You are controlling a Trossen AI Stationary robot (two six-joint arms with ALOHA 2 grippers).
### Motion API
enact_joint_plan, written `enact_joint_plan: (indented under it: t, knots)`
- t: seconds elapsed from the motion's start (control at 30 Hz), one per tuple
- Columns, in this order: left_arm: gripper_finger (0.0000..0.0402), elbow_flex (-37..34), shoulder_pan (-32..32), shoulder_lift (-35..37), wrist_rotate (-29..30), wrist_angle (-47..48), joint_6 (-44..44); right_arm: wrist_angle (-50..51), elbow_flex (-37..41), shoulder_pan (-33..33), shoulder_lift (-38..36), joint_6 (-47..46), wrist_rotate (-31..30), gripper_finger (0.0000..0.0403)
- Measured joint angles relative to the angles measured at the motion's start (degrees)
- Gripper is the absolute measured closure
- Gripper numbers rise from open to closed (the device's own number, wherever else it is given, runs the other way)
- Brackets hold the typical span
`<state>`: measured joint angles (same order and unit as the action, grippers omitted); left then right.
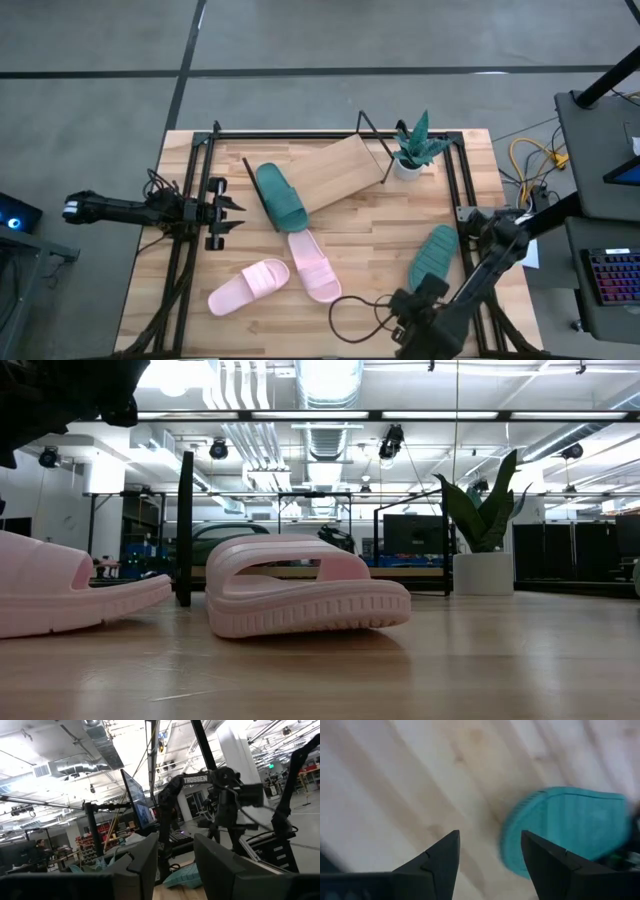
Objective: Pick and place slides into the shelf
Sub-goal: Put the green slide on the shelf
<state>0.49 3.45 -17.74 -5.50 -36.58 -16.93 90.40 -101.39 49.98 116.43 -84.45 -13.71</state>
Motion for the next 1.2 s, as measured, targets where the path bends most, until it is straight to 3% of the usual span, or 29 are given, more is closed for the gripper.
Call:
enact_joint_plan:
  t: [0.93,1.03,1.2]
  knots:
    - [0.0288,-0.02,-0.01,-1.00,0.00,0.07,0.06,-0.38,-2.24,-9.34,9.89,20.46,0.50,0.0202]
    - [0.0288,-0.02,0.01,-1.33,0.00,-0.06,0.08,-0.37,-2.24,-10.21,9.50,20.41,2.51,0.0202]
    - [0.0288,-0.02,0.01,-2.01,0.01,-0.02,0.09,-0.42,-2.24,-11.31,9.35,16.76,11.22,0.0202]
